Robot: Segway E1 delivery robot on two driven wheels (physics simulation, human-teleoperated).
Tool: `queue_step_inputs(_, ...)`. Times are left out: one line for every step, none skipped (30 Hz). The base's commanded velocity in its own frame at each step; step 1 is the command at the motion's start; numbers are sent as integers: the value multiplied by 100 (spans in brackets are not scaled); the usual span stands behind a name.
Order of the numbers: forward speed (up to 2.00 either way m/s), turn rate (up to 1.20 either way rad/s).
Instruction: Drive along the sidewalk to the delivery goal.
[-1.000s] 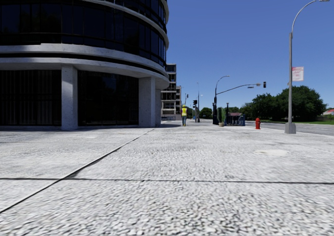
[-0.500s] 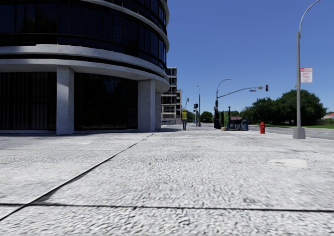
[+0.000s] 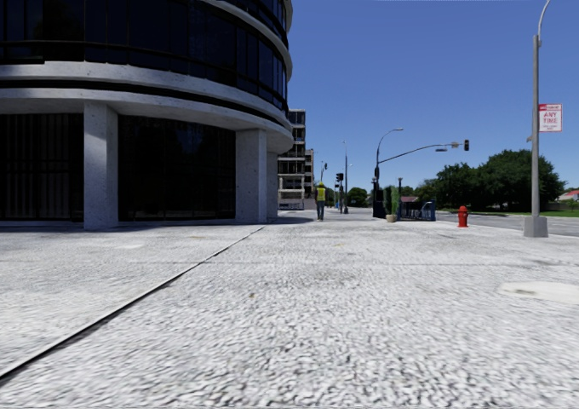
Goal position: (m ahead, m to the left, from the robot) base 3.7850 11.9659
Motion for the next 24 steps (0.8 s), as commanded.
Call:
queue_step_inputs(132,26)
queue_step_inputs(132,36)
queue_step_inputs(132,44)
queue_step_inputs(132,49)
queue_step_inputs(132,50)
queue_step_inputs(132,51)
queue_step_inputs(132,51)
queue_step_inputs(132,51)
queue_step_inputs(132,51)
queue_step_inputs(132,51)
queue_step_inputs(133,51)
queue_step_inputs(133,51)
queue_step_inputs(133,51)
queue_step_inputs(133,51)
queue_step_inputs(133,51)
queue_step_inputs(133,51)
queue_step_inputs(133,51)
queue_step_inputs(133,51)
queue_step_inputs(133,51)
queue_step_inputs(133,51)
queue_step_inputs(133,51)
queue_step_inputs(133,51)
queue_step_inputs(133,51)
queue_step_inputs(133,51)
